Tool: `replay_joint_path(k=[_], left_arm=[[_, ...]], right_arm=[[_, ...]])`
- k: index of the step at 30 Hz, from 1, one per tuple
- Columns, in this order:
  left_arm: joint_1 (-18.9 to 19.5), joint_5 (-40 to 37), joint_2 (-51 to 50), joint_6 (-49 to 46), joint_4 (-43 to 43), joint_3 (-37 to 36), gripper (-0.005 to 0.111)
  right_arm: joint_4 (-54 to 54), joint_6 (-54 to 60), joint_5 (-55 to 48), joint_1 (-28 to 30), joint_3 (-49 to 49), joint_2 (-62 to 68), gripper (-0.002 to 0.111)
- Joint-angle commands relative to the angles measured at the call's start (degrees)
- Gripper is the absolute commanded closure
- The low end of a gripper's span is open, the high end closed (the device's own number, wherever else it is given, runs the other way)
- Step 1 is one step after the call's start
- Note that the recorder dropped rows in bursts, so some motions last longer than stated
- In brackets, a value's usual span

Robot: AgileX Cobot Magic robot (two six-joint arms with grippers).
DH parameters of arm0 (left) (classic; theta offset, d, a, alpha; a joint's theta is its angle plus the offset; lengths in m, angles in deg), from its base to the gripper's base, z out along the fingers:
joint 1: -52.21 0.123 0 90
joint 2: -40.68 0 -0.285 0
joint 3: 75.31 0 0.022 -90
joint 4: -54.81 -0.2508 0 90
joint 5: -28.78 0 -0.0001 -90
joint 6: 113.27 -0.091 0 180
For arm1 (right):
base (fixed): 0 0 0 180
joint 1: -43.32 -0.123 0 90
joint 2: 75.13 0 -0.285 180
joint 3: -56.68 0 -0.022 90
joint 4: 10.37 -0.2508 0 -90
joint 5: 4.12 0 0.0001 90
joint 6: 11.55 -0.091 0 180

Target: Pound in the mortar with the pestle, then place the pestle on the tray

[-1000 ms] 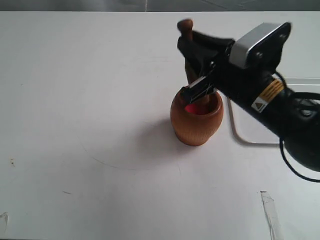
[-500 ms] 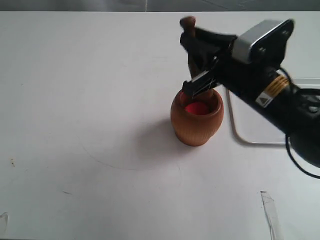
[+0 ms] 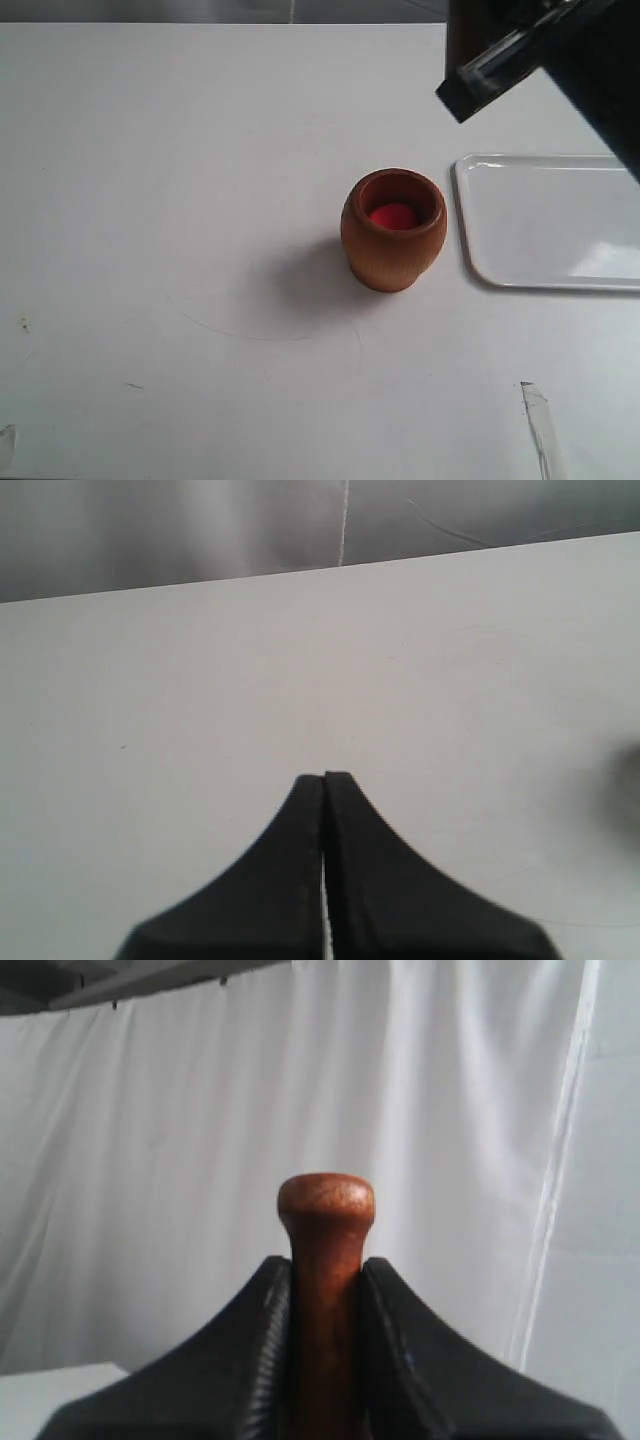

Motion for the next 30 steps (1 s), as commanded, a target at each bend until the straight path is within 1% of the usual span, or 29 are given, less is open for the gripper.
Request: replay_joint_path(k=[1, 7, 11, 12, 14, 16, 20, 23, 25, 26, 30], left_arm=[[-0.44, 0.17, 0.07, 0.47, 0.42, -0.03, 0.107], [-0.44, 0.17, 0.07, 0.47, 0.42, -0.03, 0.107], [-0.44, 0.17, 0.07, 0.47, 0.42, -0.03, 0.107], [-0.44, 0.17, 0.07, 0.47, 0.42, -0.03, 0.107], [-0.44, 0.17, 0.07, 0.47, 0.42, -0.03, 0.107], [-0.44, 0.17, 0.07, 0.47, 0.42, -0.03, 0.107], [-0.44, 0.17, 0.07, 0.47, 0.42, -0.03, 0.107], [-0.44, 0.17, 0.07, 0.47, 0.42, -0.03, 0.107], [-0.44, 0.17, 0.07, 0.47, 0.42, -0.03, 0.107], [-0.44, 0.17, 0.07, 0.47, 0.42, -0.03, 0.107], [-0.44, 0.17, 0.07, 0.47, 0.42, -0.03, 0.107]], right_arm=[[-0.20, 0.24, 1.32, -0.26, -0.08, 9.42, 0.108], [-0.38, -1.56, 4.96, -0.26, -0.08, 25.14, 0.108], [-0.38, -5.14, 4.96, -0.26, -0.08, 33.77, 0.108], [-0.48, -5.14, 4.96, -0.26, -0.08, 34.22, 0.108], [-1.15, -5.14, 4.96, -0.26, -0.08, 33.05, 0.108], [-1.25, -4.47, 4.96, -0.26, -0.08, 28.07, 0.108], [-1.01, -4.47, 4.96, -0.26, -0.08, 8.90, 0.108], [-0.88, -4.37, 4.96, -0.26, -0.08, -1.17, 0.108], [-0.88, -3.38, 4.59, -0.26, -0.08, -2.37, 0.108], [-0.88, -2.98, 2.59, -0.26, -0.08, -1.62, 0.108], [-0.64, -2.68, 1.36, -0.26, -0.08, 4.75, 0.108]])
